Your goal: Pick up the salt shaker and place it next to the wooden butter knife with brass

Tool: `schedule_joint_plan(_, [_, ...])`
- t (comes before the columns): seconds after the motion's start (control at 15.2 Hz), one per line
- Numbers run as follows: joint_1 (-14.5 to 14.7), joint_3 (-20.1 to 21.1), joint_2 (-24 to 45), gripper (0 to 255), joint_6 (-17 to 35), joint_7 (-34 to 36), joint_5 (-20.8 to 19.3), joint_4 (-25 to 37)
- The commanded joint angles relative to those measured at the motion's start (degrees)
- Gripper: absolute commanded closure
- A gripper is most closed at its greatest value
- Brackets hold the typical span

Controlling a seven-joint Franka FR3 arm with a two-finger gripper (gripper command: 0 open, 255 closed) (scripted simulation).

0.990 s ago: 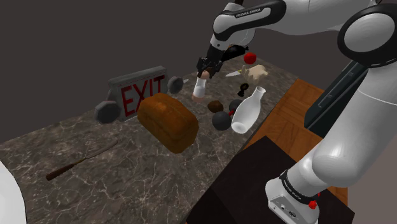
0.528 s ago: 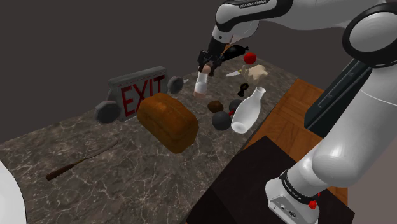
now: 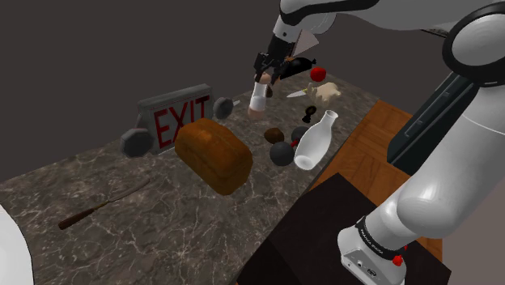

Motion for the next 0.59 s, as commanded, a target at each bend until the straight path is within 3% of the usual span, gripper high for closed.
schedule_joint_plan(0.0, [-0.1, -0.1, -0.4, 255, -1.7, 0.2, -0.1, 1.4])
schedule_joint_plan(0.53, [-0.1, -0.1, -0.9, 255, -7.6, 1.2, -0.5, 6.8])
